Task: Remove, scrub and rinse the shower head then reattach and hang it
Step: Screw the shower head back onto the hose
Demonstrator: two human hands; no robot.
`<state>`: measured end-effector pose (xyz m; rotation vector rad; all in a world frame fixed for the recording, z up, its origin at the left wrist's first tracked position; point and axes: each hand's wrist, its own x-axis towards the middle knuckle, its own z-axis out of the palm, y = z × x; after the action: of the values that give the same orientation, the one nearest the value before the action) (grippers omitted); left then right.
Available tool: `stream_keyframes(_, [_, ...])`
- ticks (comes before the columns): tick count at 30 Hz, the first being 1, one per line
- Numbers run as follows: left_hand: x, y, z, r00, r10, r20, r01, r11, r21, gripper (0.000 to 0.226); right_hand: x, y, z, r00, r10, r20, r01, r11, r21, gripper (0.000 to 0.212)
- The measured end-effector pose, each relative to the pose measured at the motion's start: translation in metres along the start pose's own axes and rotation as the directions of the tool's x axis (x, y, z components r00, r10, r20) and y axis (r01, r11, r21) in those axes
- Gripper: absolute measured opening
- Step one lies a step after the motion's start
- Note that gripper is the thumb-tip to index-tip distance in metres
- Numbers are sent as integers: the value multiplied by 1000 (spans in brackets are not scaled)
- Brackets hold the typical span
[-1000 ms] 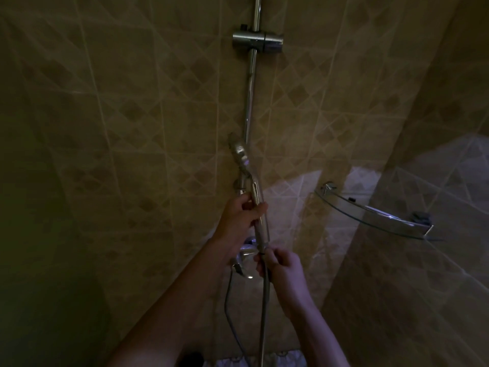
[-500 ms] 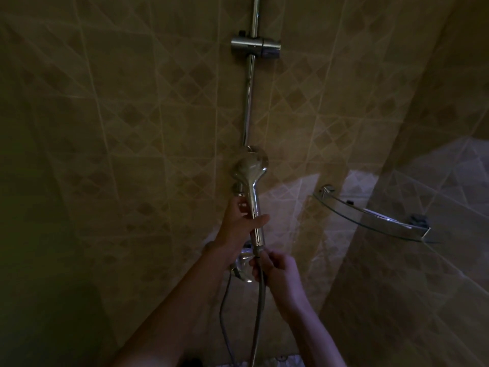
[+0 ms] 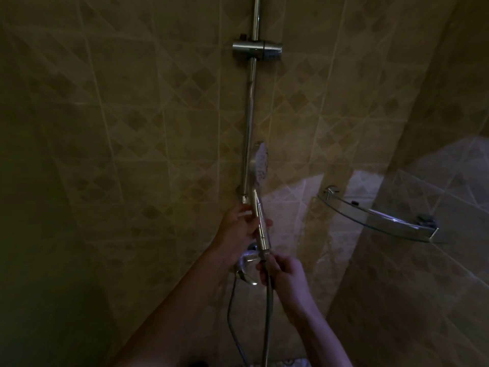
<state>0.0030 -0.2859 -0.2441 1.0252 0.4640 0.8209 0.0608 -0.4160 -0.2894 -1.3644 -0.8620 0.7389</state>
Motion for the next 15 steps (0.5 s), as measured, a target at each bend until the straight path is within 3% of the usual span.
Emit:
stream_keyframes(5, [-5, 1, -2, 989, -1, 149, 24, 988, -152, 25, 0, -1, -2, 1000, -14, -12, 14, 1000, -9, 30])
stream_keyframes(10, [-6, 1, 5, 999, 5, 40, -3, 999, -52, 30, -3, 2, -4, 1000, -4, 9, 4, 999, -41, 30])
stream_keyframes(15, [-5, 8, 1, 999, 46, 6, -46, 994, 97, 8, -7, 2, -7, 1000, 13, 13, -13, 1000, -4, 29])
